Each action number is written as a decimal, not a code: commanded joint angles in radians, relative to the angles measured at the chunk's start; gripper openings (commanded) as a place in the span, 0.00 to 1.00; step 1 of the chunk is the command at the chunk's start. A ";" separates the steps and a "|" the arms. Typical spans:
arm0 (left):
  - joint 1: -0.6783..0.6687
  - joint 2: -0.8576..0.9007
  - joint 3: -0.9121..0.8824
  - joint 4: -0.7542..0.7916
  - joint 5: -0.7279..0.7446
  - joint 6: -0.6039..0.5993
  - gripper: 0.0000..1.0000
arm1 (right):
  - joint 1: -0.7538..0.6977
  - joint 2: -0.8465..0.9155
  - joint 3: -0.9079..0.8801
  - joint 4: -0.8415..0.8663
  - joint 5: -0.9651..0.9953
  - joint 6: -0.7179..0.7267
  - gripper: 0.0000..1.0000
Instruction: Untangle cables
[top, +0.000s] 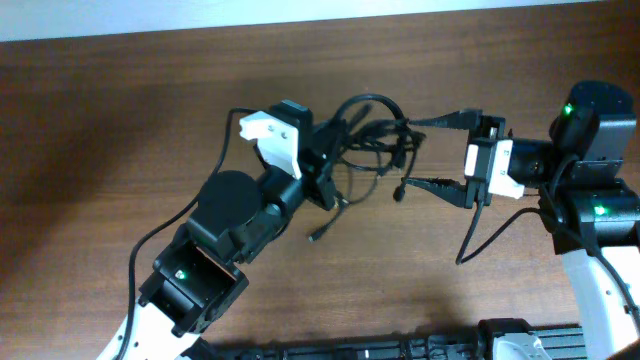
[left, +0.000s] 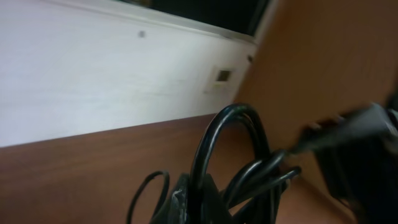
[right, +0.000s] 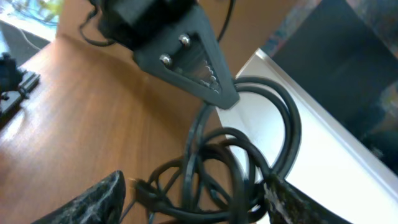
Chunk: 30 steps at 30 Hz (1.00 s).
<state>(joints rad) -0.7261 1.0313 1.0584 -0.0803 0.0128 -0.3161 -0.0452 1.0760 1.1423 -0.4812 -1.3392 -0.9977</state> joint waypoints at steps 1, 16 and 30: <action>0.002 -0.025 0.010 0.014 0.122 0.080 0.00 | -0.002 -0.009 0.008 0.000 0.073 0.022 0.73; 0.002 -0.023 0.010 0.020 0.193 0.087 0.00 | -0.002 -0.009 0.008 0.008 0.123 0.060 0.80; 0.002 -0.023 0.010 0.089 0.193 0.061 0.00 | -0.002 -0.009 0.008 0.061 0.125 0.060 0.42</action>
<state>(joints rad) -0.7261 1.0313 1.0580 -0.0319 0.1890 -0.2462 -0.0452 1.0760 1.1423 -0.4076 -1.2190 -0.9443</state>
